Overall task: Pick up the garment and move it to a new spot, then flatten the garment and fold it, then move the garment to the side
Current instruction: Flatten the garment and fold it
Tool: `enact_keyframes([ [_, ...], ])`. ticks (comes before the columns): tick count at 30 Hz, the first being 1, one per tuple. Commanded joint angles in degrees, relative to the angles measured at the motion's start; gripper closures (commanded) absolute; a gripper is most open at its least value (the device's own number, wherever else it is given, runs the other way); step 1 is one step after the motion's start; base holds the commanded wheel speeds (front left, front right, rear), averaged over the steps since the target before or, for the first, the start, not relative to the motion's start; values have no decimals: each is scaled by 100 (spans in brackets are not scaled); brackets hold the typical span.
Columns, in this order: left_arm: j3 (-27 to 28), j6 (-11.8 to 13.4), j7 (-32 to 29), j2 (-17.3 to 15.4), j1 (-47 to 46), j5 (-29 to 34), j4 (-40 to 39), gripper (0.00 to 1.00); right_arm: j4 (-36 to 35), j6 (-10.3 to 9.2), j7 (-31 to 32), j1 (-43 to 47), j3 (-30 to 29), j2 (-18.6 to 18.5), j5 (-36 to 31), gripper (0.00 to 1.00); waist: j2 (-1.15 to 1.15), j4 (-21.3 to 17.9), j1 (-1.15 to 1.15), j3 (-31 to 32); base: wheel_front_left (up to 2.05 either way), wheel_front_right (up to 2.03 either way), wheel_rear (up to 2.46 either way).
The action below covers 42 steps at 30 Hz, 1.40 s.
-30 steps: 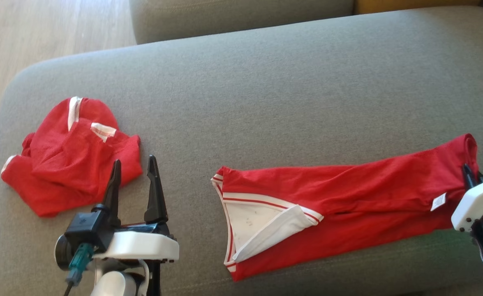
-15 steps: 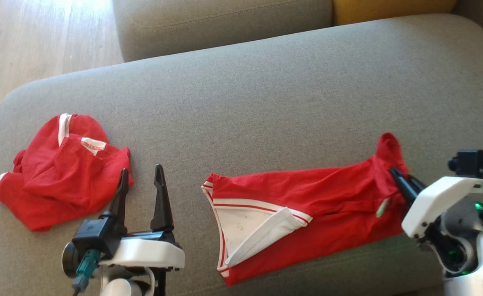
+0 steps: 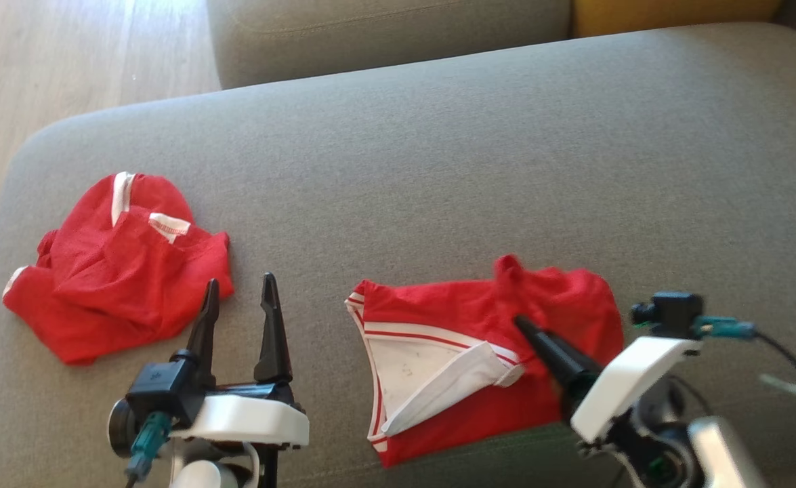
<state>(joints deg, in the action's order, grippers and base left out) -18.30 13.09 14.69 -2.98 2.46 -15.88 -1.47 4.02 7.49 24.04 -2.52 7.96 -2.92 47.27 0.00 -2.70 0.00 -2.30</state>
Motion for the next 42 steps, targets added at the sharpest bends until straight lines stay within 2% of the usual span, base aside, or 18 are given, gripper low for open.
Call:
enact_keyframes([
  [1, 134, -18, 30, 11, -177, -4, -159, 0, -183, 0, -89, -209, 192, 3, 76, 100, 0, 35, 0, -21, 0, 0, 0],
  [10, 69, 8, 30, 11, -257, -60, -113, 0, 478, 0, -867, -435, 1057, 3, 584, 100, 0, 296, 0, -151, 0, 0, 0],
  [17, -2, 11, 30, 11, -309, -81, -94, 0, 990, 0, -1336, -763, 1468, 3, 806, 100, 0, 466, 0, -291, 0, 0, 0],
  [30, 14, -16, 30, 11, -372, -62, -47, 0, 1793, 0, -1717, -1166, 2095, 4, 1105, 98, 0, 573, 0, -426, 0, 0, 0],
  [32, 0, -15, 30, 11, -391, -65, -33, 0, 1905, 0, -1779, -1223, 2148, 4, 1148, 0, 0, 565, 0, -441, 0, 0, 0],
  [42, 13, -23, 30, 11, -388, -48, 16, 0, 1967, 0, -2098, -1498, 2195, 4, 1401, 0, 0, 483, 0, -403, 0, 0, 0],
])
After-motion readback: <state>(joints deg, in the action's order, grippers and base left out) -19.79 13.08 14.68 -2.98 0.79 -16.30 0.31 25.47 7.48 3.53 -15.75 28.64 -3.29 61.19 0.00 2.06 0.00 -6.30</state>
